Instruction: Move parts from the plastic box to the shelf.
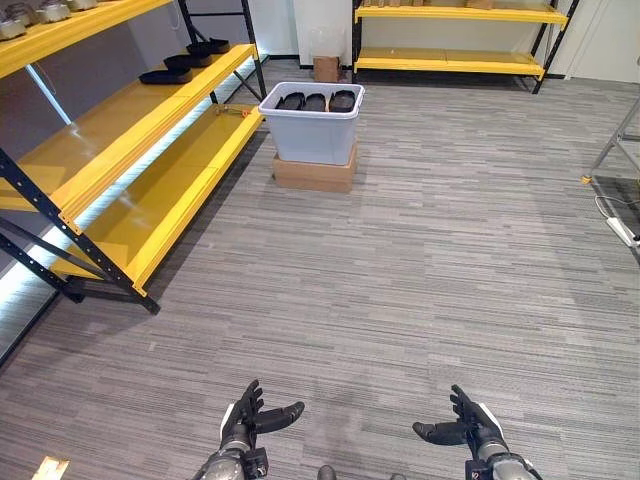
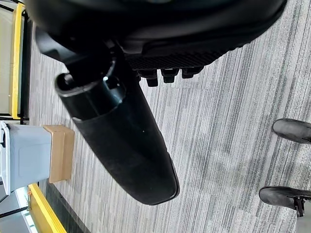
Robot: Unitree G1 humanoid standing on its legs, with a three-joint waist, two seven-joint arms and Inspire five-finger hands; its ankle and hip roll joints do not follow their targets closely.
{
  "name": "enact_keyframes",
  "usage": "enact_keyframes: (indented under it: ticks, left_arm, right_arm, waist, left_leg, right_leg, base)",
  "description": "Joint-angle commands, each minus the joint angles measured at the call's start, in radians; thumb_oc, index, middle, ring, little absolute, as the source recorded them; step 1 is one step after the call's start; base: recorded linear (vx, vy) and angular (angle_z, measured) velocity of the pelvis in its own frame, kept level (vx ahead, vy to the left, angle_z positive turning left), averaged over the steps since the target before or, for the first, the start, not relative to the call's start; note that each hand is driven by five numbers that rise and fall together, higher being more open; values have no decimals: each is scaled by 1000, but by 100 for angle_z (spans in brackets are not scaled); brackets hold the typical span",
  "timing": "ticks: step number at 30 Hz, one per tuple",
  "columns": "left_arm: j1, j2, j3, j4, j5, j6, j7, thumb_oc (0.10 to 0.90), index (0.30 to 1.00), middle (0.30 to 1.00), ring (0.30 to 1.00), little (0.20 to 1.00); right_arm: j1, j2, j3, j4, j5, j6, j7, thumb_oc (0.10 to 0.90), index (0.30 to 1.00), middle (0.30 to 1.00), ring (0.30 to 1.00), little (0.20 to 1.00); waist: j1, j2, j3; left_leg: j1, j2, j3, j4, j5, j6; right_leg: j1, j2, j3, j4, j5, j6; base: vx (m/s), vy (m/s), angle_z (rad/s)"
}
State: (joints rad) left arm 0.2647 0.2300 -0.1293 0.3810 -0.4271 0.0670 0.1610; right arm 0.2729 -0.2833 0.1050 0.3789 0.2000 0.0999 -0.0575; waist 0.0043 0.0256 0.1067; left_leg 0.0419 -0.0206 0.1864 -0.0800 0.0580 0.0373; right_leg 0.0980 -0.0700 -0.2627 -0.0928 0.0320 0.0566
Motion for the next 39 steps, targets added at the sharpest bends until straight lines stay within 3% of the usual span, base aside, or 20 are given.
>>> enact_keyframes:
  ticks: [1,15,23,27,29,31,33,36,37,39]
  left_arm:
    - [-59,34,54,-52,3,-64,-10,900,1000,1000,1000,1000]
    - [-65,42,54,-58,11,-63,-20,900,1000,1000,1000,1000]
    - [-71,40,80,-74,-12,-81,2,900,1000,1000,1000,1000]
    - [-97,60,74,-89,-5,-87,2,900,1000,1000,1000,1000]
    - [-100,67,71,-93,2,-85,0,900,1000,1000,1000,1000]
    - [-102,59,66,-91,-6,-83,-2,900,1000,1000,1000,1000]
    - [-113,60,61,-98,0,-83,-2,900,1000,1000,1000,1000]
    - [-125,65,53,-106,13,-85,-16,900,1000,1000,1000,1000]
    - [-139,68,47,-107,19,-84,-26,900,1000,1000,1000,1000]
    - [-144,71,43,-109,30,-81,-33,900,1000,1000,1000,1000]
  right_arm:
    - [-59,-21,-14,-53,10,-67,-15,900,1000,1000,1000,1000]
    - [-65,-20,-9,-49,23,-65,-5,900,1000,1000,1000,1000]
    - [-86,-20,-19,-44,14,-69,-12,900,1000,1000,1000,1000]
    - [-101,-12,-26,-51,20,-74,-4,900,1000,1000,1000,1000]
    - [-95,-7,-35,-52,20,-77,0,900,1000,1000,1000,1000]
    - [-84,-3,-41,-60,15,-78,1,900,1000,1000,1000,1000]
    - [-83,3,-41,-54,17,-80,-3,900,1000,1000,1000,1000]
    - [-75,5,-50,-58,32,-83,-3,900,1000,1000,1000,1000]
    - [-58,7,-57,-65,54,-85,-4,900,1000,1000,1000,1000]
    - [-47,9,-63,-68,61,-84,-4,900,1000,1000,1000,1000]
  waist:
    - [7,-34,-8]
    - [10,-39,-6]
    - [22,-48,3]
    - [25,-38,31]
    - [11,-37,54]
    - [-1,-27,76]
    - [-12,-1,104]
    - [-44,5,116]
    - [-69,-5,117]
    - [-86,-8,112]
  left_leg:
    - [49,109,-46,-7,-47,-101]
    - [41,107,-47,-7,-46,-101]
    - [19,86,-49,-7,-52,-82]
    - [-1,54,-68,16,-75,-43]
    - [3,31,-83,32,-90,-20]
    - [12,11,-91,44,-99,2]
    - [45,18,-93,31,-106,15]
    - [108,-1,-117,15,-133,13]
    - [153,-16,-149,18,-171,5]
    - [192,-12,-166,9,-197,-11]
  right_leg:
    - [34,-93,2,14,-14,95]
    - [29,-92,5,5,-8,95]
    - [7,-116,5,21,4,113]
    - [-75,-169,13,229,-29,127]
    - [-156,-195,45,392,22,132]
    - [-235,-214,84,564,131,142]
    - [-318,-211,56,716,124,141]
    - [-399,-179,25,636,101,131]
    - [-399,-163,4,459,101,117]
    - [-400,-174,-10,300,128,124]
  base:
    - [0,0,0]
    - [0,0,0]
    - [6,37,-1]
    - [3,191,0]
    - [14,232,10]
    - [30,275,40]
    - [104,259,48]
    - [317,76,-4]
    - [420,-49,17]
    - [341,-86,63]
